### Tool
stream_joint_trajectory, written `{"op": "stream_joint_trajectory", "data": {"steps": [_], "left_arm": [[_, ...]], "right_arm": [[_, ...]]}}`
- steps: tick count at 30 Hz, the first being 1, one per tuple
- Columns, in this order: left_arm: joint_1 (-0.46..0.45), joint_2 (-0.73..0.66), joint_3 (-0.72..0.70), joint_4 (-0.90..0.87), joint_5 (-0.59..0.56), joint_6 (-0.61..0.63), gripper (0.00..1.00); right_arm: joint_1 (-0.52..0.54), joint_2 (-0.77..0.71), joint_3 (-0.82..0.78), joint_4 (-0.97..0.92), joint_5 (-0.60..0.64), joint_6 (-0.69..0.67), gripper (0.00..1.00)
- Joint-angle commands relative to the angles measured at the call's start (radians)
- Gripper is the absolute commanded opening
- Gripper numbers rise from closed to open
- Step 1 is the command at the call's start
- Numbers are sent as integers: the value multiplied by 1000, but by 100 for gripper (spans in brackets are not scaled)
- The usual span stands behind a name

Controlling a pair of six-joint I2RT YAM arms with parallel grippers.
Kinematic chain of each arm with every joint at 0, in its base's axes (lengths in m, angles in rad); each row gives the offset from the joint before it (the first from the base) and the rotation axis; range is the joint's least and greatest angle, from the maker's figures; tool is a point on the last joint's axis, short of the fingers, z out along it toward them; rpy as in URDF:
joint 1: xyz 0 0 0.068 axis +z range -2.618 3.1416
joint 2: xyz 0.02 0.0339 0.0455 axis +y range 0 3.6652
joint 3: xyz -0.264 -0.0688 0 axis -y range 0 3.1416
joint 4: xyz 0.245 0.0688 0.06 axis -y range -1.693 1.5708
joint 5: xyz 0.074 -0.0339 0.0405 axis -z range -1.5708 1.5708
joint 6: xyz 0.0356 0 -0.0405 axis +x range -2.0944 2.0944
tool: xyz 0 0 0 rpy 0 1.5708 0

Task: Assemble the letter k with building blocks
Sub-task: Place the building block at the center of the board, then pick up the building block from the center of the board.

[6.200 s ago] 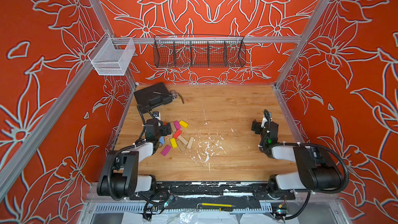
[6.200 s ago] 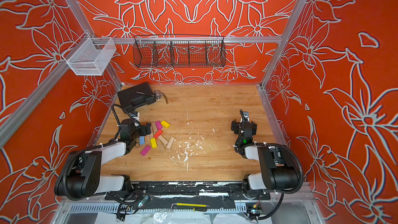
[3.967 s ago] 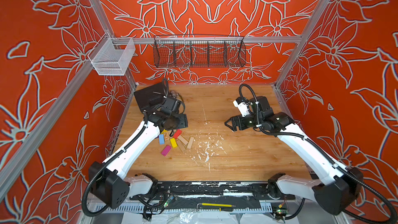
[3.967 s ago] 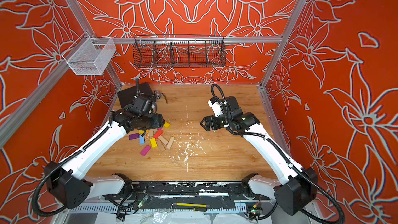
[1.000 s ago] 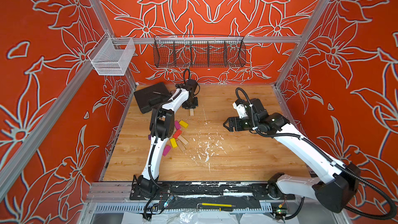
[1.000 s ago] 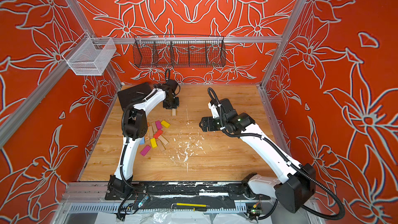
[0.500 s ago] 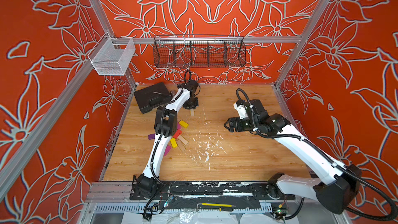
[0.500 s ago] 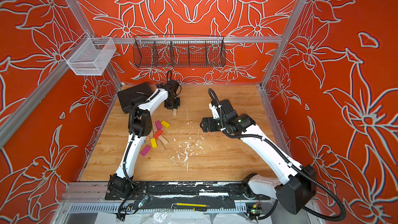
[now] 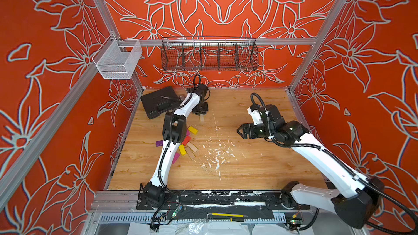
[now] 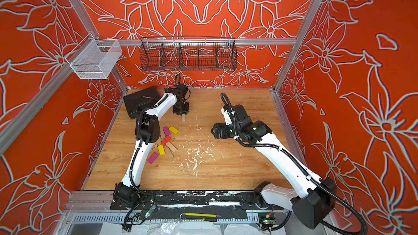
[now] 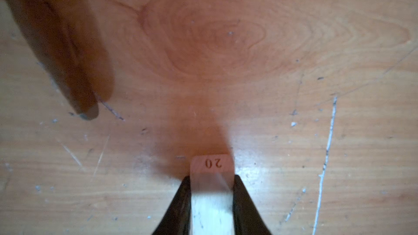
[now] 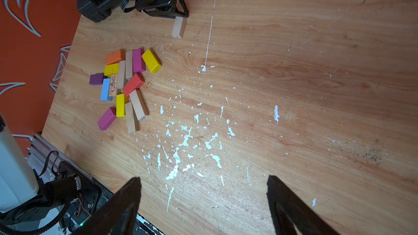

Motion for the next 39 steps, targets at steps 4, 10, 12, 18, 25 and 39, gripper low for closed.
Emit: {"op": "stream_joint_trajectory", "data": {"steps": [4, 10, 12, 18, 25, 39], "left_arm": [[8, 30, 13, -29, -5, 4, 36], [8, 9, 23, -30, -6, 8, 41], [9, -10, 22, -32, -3, 8, 42], [7, -162, -55, -7, 34, -3, 43], [8, -484, -350, 75, 82, -42, 44], [-24, -1252, -1164, 152, -19, -302, 42]], "right_arm": [[5, -22, -24, -15, 21, 20, 89], [4, -23, -22, -16, 20, 22, 89], [5, -25, -21, -16, 20, 23, 89], [5, -30, -23, -14, 24, 26, 89], [4, -16, -16, -10, -16, 18, 89], [24, 90, 6, 53, -58, -8, 89]]}}
